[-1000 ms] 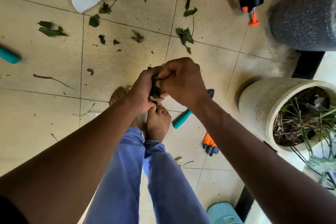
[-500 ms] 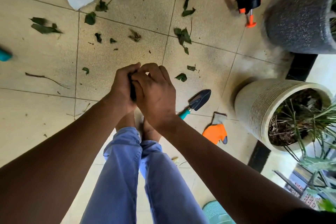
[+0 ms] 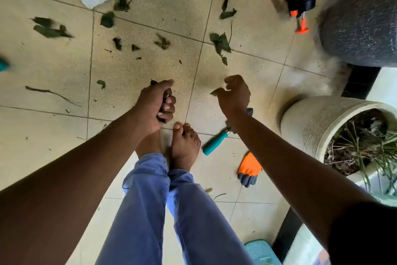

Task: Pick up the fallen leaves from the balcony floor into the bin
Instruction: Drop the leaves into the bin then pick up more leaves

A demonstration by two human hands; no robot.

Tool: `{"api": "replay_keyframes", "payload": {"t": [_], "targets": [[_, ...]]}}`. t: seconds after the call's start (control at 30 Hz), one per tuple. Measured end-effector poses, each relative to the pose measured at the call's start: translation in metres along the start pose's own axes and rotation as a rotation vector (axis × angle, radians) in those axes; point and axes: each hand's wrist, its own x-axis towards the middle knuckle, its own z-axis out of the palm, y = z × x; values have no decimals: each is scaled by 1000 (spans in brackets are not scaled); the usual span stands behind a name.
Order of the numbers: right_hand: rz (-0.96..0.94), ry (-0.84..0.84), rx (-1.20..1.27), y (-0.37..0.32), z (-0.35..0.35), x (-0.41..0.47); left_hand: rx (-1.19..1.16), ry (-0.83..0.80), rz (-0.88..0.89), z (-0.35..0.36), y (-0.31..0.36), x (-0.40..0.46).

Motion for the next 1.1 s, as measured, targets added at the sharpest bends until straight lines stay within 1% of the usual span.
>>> {"api": "replay_keyframes", "payload": {"t": [0.07,0.13,0.2,0.3,0.5,0.57,0.77,0.9,0.97,1.1], "targets": [[118,-54,-75,19,19,13,24,19,4,-5,1,4],[131,-74,-121,27,35,18,36,20,5,-10,2,7],[72,-48,-154,30,43,23,49,23,1,-16,1,7],[-9,-23,-195,39,36,34,66,32,-5,-24,-2,6],[-6,105,-204,53,5,49,82,34,-3,-27,-2,5],[-54,123,-241,52,4,55,101,27,2,-23,-1,8],[-261,74,-362,43,17,66,172,22,24,-7,6,16],[-284,10,-445,37,10,69,186,43,20,0,12,15],[-245,-2,-402,30,5,68,189,50,15,2,14,12],[-194,59,-158,1,-3,72,196,68,13,6,19,7]]}}
